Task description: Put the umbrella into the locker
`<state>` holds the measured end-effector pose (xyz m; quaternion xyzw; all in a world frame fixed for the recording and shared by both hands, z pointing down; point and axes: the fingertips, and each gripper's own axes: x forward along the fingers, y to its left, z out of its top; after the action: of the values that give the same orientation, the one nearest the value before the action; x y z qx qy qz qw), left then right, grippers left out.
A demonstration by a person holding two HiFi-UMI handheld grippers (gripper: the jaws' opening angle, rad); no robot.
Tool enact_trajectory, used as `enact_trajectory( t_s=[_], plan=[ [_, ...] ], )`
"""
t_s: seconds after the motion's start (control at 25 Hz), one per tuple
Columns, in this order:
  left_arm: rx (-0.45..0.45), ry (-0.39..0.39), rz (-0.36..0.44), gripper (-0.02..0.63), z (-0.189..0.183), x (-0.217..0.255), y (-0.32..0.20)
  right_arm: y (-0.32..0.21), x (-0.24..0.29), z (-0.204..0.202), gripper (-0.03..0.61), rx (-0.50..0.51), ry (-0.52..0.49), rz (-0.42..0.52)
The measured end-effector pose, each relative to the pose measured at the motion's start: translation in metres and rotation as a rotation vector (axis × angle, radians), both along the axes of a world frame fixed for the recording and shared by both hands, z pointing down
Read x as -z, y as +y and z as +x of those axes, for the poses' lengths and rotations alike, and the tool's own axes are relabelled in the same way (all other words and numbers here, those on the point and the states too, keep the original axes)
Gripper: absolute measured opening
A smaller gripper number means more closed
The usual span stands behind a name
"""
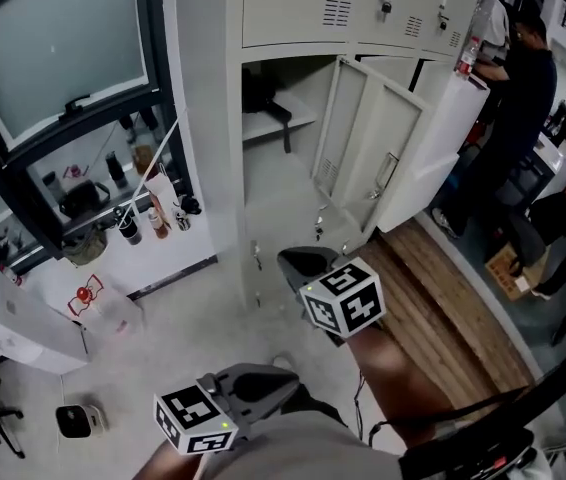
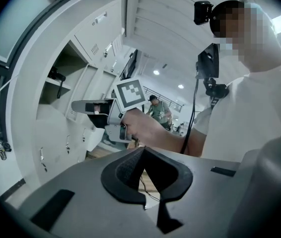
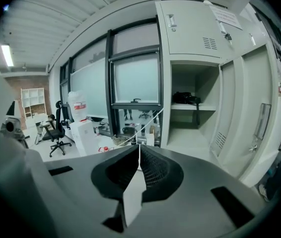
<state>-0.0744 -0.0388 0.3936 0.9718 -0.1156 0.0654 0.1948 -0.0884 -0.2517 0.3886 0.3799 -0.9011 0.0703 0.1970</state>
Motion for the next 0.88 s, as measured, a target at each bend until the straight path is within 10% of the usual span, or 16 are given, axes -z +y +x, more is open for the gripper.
enact_trajectory(
  t_s=[0.88],
  plan=[
    [0.084, -0.044, -0.002, 0.009, -0.042, -0.029, 0.025, 0.099, -0.030, -0.054, 0.017, 0.135, -0.024, 0.015]
  ],
)
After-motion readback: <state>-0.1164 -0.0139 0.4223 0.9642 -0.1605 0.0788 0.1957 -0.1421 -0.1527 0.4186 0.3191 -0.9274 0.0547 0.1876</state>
